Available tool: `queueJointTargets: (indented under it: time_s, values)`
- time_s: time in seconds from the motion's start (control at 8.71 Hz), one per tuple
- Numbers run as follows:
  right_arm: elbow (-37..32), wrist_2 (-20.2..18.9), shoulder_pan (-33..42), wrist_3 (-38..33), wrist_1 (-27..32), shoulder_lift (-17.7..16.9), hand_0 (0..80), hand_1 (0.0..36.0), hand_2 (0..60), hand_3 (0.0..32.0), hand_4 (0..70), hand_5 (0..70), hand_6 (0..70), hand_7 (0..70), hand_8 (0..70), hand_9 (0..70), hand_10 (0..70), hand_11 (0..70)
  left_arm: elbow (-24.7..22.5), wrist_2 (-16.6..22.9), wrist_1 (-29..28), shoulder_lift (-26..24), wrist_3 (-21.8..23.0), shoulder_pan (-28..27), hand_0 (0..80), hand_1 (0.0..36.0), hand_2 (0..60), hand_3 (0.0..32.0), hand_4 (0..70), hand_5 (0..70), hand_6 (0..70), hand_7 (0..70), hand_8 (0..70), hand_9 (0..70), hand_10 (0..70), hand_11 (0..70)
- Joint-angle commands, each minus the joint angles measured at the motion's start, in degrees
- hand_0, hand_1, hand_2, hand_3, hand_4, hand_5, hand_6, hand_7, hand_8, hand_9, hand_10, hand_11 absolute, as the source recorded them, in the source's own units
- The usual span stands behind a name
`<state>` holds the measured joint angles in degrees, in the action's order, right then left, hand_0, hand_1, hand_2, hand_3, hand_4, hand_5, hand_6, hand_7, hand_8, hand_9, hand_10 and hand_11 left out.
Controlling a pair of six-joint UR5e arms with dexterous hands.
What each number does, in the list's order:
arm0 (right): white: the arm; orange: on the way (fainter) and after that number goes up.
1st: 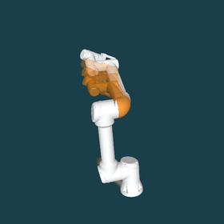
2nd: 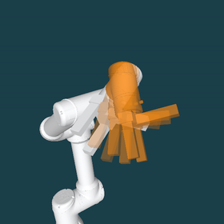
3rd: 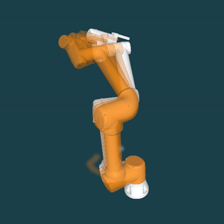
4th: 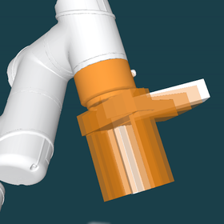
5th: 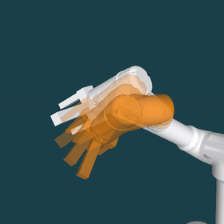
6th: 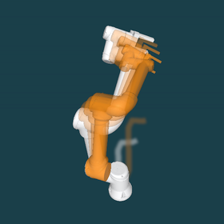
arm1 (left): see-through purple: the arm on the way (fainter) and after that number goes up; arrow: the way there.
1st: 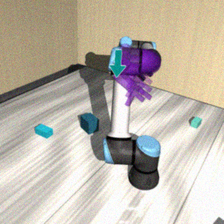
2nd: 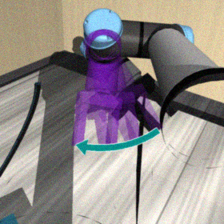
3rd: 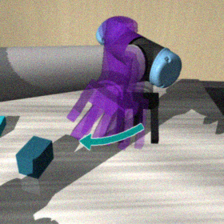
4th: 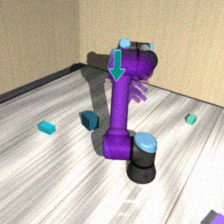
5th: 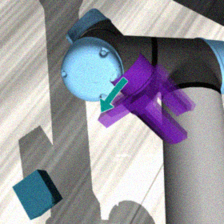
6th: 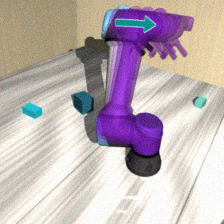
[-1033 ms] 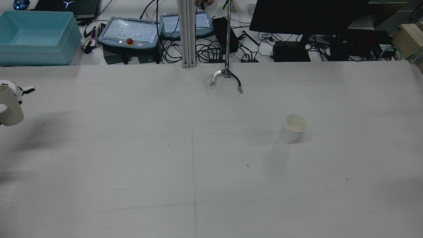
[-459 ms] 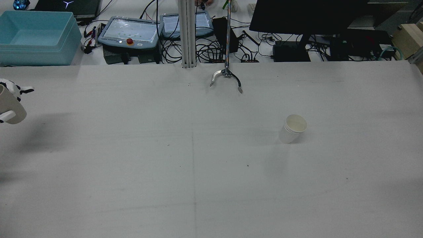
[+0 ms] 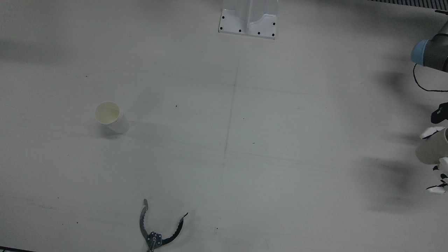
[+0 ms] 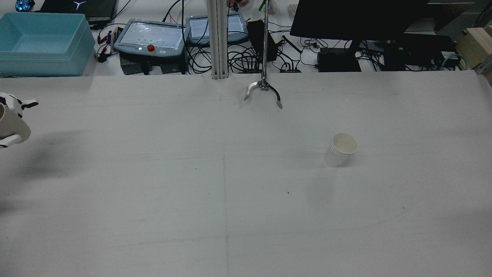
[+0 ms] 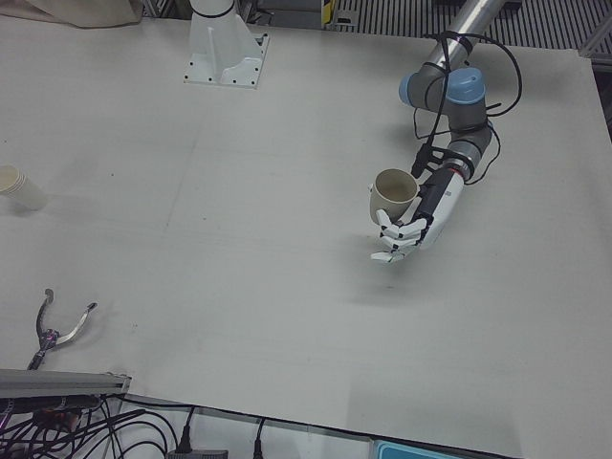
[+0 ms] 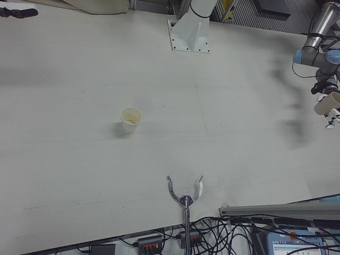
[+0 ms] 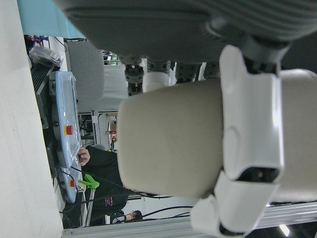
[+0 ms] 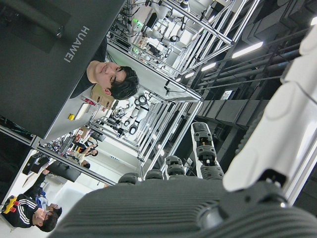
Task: Pour water
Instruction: 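Lift the white paper cup upward with the left hand, then reach the right hand toward the other white paper cup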
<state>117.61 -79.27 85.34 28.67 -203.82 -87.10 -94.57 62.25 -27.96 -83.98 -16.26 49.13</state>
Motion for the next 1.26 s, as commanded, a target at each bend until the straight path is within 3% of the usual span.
queueJointTargets:
  time_s: [0.0,0.23,0.57,0.69,0.8,0.92,1.15]
  values:
    - [-0.1,0.0,0.0,0.0,0.0,-0.1,45.7,7.4,0.0,0.0,10.0,10.7,4.5,9.2,0.0,0.4,0.0,0.0,-0.4,0.2,0.4,0.0,0.4,0.4,65.5,36.0,60.0,0.0,56.5,70.0,41.5,70.0,56.2,70.0,15.1,24.8]
    - [-3.4,0.3,-1.1,-0.2,0.4,-0.1,45.7,7.4,0.0,0.0,9.9,10.6,4.7,9.4,0.0,0.4,0.0,0.0,-1.1,0.2,1.1,0.0,0.9,0.4,60.6,36.0,60.0,0.0,55.3,70.0,41.5,70.0,56.0,70.0,15.3,24.8]
    - [-21.6,1.7,-6.1,-0.1,19.2,0.1,44.8,6.7,0.0,0.0,8.8,7.3,3.6,7.3,0.9,1.3,0.8,2.1,-2.4,0.4,2.5,0.0,0.8,0.4,58.8,36.0,60.0,0.0,52.8,70.0,41.5,70.0,55.9,70.0,15.4,24.9]
    - [-23.9,1.8,-6.9,-0.1,20.5,-0.3,44.9,6.2,0.0,0.0,9.3,7.8,3.6,7.7,1.8,1.4,0.5,1.6,-2.7,0.4,3.1,0.0,0.8,0.4,59.2,36.0,60.0,0.0,53.3,70.0,41.6,70.0,56.0,70.0,15.4,24.8]
    - [-26.7,2.1,-8.0,0.0,21.5,-0.1,45.7,6.2,0.0,0.0,9.5,8.1,3.5,7.9,2.4,1.0,0.1,1.0,-2.8,0.4,3.2,0.0,0.8,0.4,57.2,36.0,60.0,0.0,49.1,70.0,41.5,70.0,56.1,70.0,15.4,24.9]
    - [-30.0,4.5,-12.0,0.1,25.8,0.1,45.8,6.7,0.0,0.0,8.6,6.4,2.5,6.0,2.3,0.6,0.3,1.3,-2.8,0.4,3.2,0.0,0.8,0.4,56.3,36.0,60.0,0.0,47.8,70.0,41.4,70.0,56.0,70.0,15.4,24.9]
    - [-34.4,16.7,-24.7,-0.9,33.8,0.1,46.1,7.6,0.0,0.0,7.2,3.5,0.9,2.0,2.6,1.3,1.1,2.7,-2.8,0.7,3.2,0.0,1.0,0.7,55.9,36.0,60.0,0.0,47.0,70.0,41.4,70.0,56.0,70.0,15.2,24.6]
